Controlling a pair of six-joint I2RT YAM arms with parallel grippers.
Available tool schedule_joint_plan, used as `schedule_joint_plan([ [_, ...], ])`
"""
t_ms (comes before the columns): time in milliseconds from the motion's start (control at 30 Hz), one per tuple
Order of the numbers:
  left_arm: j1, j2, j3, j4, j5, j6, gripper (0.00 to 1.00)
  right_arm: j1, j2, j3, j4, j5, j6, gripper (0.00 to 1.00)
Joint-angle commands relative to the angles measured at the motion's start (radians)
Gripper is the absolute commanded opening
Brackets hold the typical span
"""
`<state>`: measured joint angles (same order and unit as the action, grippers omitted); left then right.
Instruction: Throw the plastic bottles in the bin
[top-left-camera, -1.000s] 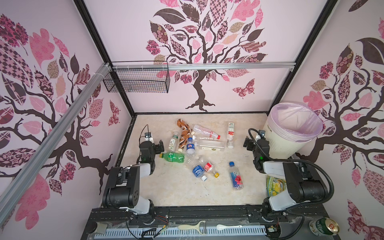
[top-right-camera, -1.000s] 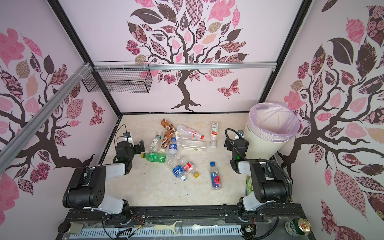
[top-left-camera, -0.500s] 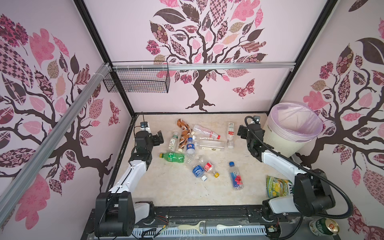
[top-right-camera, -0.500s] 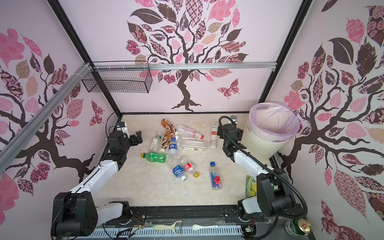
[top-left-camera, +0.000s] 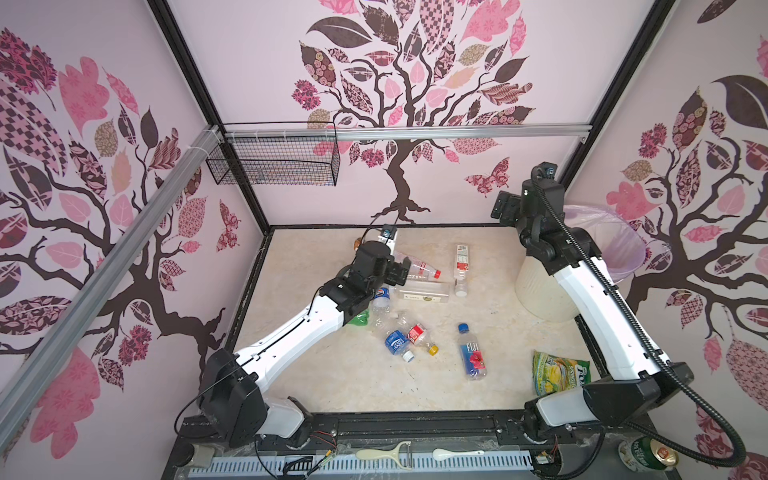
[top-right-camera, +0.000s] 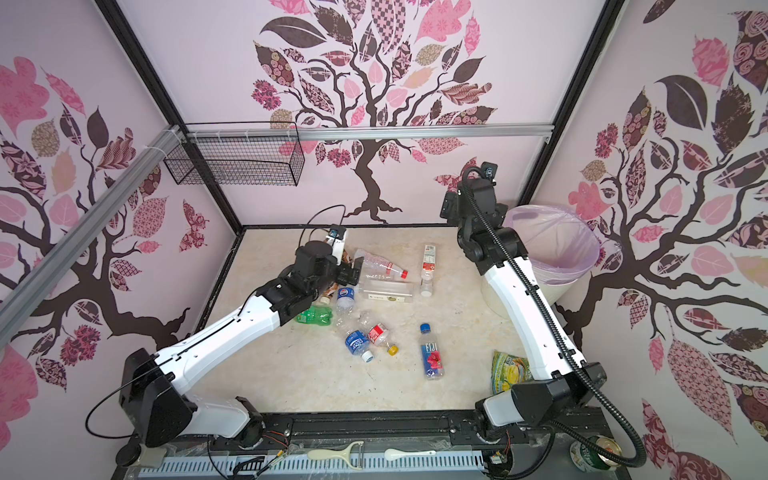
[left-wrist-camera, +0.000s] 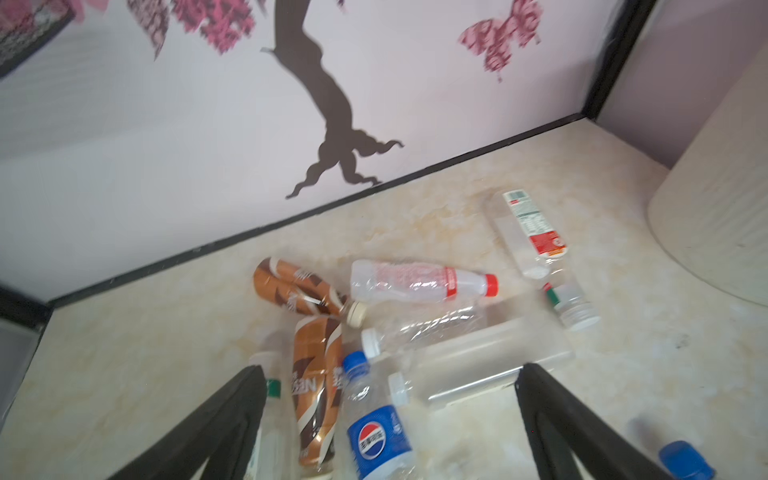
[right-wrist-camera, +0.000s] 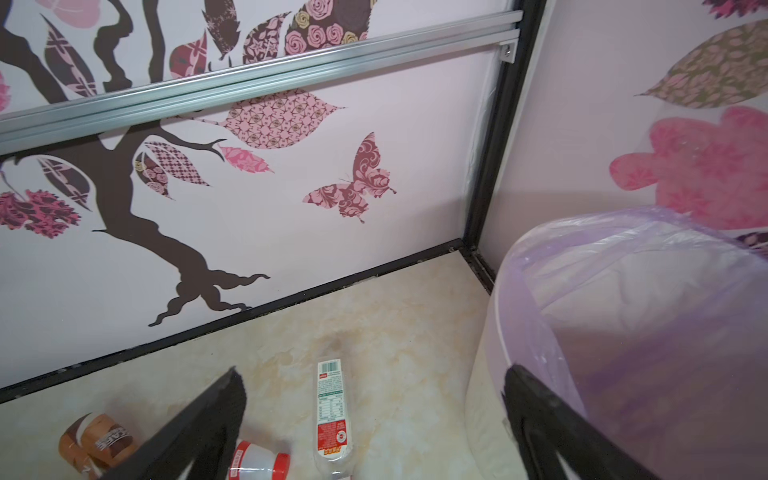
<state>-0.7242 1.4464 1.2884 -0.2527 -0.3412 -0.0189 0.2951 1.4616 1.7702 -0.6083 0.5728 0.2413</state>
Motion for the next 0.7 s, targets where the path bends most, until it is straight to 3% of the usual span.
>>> schedule_joint_plan([
  [0, -0.040, 0.035, 0.173, -0.078, -0.029, 0.088, 0.98, -0.050, 0.065, 0.070, -0.211, 0.064, 0.002, 0.99],
  [100, -0.058, 0.058, 0.272, -0.100, -0.012, 0.115, 0.98, -0.149, 0.050, 0.089, -0.239, 0.003, 0.018, 0.99],
  [333, -0.063, 0.069, 0.340, -0.076, 0.007, 0.074, 0.98, -0.255, 0.091, 0.132, -0.325, -0.088, 0.021, 0.99],
  [467, -0.071, 0.104, 0.397, -0.156, 0.018, 0.015, 0.98, -0.265, 0.122, 0.126, -0.346, -0.107, 0.002, 0.98],
  [667, -0.080, 0.093, 0.346, -0.146, 0.051, -0.088, 0.98, -0.267, 0.177, 0.130, -0.375, -0.128, -0.011, 0.91],
])
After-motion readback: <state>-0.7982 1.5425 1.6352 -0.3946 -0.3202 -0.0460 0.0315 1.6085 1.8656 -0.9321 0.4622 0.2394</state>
